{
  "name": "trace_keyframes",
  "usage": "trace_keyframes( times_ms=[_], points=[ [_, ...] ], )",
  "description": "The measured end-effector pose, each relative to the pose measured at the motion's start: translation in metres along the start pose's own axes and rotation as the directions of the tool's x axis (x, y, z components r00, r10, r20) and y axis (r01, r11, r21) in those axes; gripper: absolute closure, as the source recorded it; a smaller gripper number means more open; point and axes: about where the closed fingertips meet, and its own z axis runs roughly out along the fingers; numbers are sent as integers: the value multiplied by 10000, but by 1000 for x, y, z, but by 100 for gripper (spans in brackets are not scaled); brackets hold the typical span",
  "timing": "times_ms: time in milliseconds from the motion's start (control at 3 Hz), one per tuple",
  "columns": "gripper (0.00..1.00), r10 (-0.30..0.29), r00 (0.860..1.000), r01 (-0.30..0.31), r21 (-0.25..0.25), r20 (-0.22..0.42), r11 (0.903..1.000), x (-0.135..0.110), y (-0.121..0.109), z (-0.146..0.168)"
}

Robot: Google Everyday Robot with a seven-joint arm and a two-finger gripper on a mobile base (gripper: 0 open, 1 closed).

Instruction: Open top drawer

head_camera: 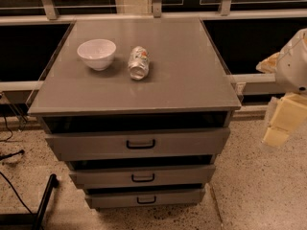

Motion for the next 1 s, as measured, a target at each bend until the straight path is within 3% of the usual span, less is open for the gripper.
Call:
trace_keyframes(
  times_ms=[333,667,1000],
  points=[
    [0,11,10000,-7,-490,79,9988,4,13,23],
    [0,-157,9983,207,-905,556,9957,2,30,52],
    [0,-294,9926,391,-813,1178,9959,-5,35,68]
  ],
)
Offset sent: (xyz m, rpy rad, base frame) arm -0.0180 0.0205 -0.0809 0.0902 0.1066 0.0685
